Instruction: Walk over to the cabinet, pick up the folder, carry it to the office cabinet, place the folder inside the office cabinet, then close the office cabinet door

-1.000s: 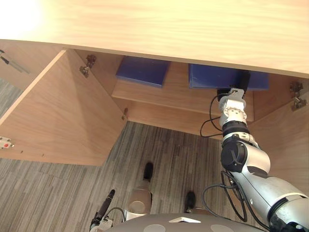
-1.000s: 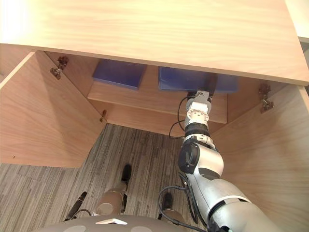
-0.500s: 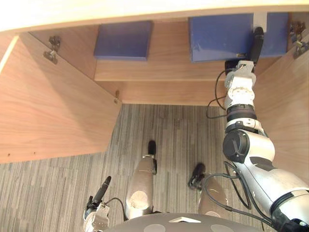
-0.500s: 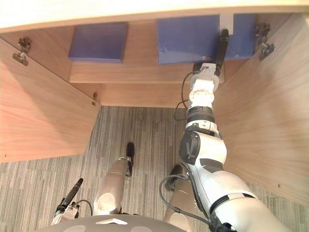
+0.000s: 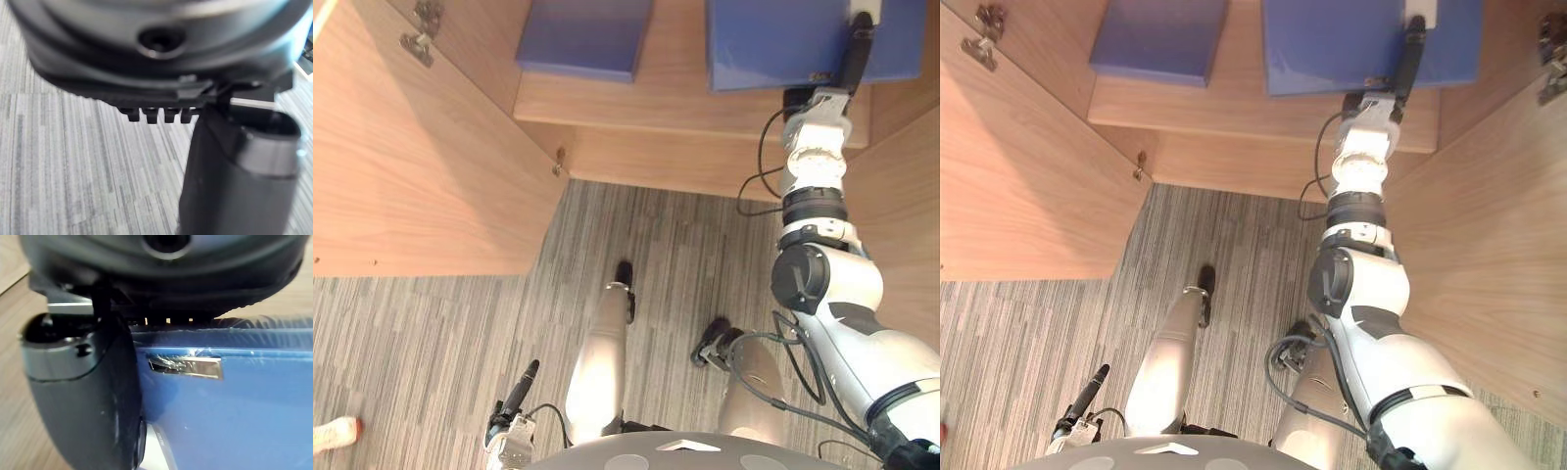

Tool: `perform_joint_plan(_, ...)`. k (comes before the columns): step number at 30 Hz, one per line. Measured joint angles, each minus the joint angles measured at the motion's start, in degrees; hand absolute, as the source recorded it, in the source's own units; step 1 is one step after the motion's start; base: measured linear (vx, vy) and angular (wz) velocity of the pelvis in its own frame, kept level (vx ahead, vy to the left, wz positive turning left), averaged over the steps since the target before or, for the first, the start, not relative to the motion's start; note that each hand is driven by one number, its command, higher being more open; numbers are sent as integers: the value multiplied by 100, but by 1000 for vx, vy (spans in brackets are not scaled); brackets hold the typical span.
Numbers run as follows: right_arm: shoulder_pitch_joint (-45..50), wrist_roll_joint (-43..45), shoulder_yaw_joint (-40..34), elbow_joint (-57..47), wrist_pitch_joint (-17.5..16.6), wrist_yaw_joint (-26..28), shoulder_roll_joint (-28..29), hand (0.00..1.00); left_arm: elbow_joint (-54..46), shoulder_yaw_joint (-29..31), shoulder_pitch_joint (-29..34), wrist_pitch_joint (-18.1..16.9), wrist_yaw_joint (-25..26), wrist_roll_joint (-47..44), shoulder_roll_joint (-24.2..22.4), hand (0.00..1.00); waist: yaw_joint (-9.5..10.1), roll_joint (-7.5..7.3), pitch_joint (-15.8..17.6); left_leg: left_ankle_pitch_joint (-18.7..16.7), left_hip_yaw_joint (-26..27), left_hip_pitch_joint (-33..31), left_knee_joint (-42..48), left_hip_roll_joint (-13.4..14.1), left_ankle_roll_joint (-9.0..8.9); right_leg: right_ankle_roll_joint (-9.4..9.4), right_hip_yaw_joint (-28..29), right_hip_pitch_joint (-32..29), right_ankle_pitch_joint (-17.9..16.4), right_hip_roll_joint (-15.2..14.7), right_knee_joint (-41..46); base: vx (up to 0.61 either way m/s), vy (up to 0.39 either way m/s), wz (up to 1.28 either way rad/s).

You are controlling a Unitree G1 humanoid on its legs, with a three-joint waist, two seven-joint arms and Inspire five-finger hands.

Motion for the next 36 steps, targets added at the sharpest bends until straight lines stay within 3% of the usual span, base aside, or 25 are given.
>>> perform_joint_plan(12,-585,3,-39,298,27,-391,-743,0,-140,0,28,-8,0,2,-2,100,112,68,143,90,-143,-417,-55,-171,10,11,-162,-291,-28,-149,5,26,4,9)
perform_joint_plan(17,-838,1,587,451,129,-437,-1288,0,-192,11,25,-14,6,0,5,100,127,84,307,98,-262,-957,183,-288,13,93,-179,-763,-58,-270,274,10,9,9)
perform_joint_plan(22,-836,8,712,670,134,-612,-1314,0,-249,31,23,-15,18,-2,-1,100,158,55,363,102,-283,-1094,251,-399,21,161,-182,-866,-95,-383,355,-15,14,9)
perform_joint_plan(23,-838,8,776,670,138,-631,-1311,100,-285,32,23,-17,18,-2,2,100,165,48,367,109,-286,-1132,257,-427,32,170,-186,-891,-100,-409,374,-18,10,13)
perform_joint_plan(36,-1021,29,837,616,104,-544,-1218,100,-364,30,13,-53,49,-52,-2,100,174,4,396,221,-321,-1379,256,-648,133,234,-247,-1077,-93,-627,497,-8,2,8)
